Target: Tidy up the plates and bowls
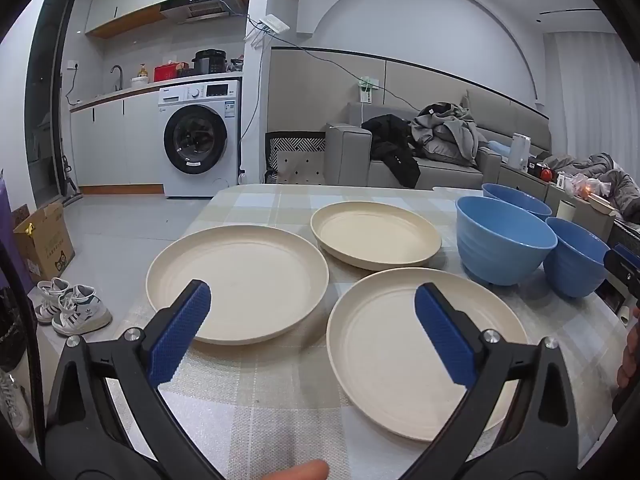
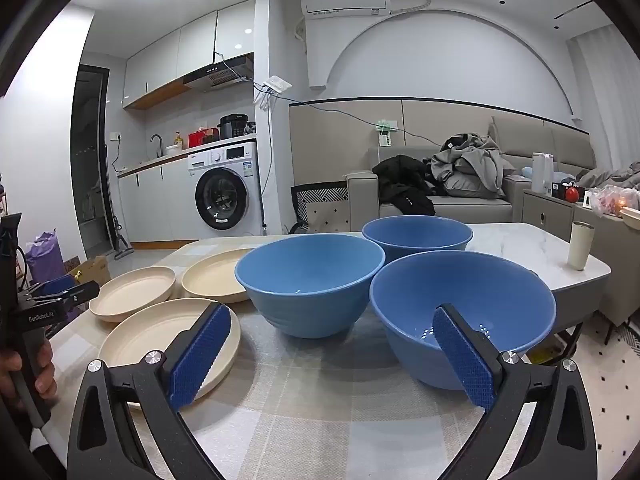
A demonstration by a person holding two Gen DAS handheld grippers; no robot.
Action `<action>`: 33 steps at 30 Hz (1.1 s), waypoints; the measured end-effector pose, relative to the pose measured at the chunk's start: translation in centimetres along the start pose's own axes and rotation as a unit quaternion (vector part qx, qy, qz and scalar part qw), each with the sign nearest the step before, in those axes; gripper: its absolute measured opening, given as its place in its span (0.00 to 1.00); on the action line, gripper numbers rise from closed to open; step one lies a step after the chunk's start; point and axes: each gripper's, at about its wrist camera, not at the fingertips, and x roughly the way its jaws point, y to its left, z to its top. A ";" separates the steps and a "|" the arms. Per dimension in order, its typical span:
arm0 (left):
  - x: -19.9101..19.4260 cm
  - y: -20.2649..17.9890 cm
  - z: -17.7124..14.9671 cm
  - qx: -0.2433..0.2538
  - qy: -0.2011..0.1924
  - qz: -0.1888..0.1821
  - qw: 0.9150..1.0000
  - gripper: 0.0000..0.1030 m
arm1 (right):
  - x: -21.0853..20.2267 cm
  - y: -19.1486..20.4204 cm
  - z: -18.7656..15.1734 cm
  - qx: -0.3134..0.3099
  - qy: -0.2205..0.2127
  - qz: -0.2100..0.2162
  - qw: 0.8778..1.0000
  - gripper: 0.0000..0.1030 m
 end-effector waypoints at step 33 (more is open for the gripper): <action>0.1 0.0 0.0 -0.001 0.005 0.000 1.000 0.99 | 0.0 0.0 0.0 -0.003 0.004 -0.001 1.000 1.00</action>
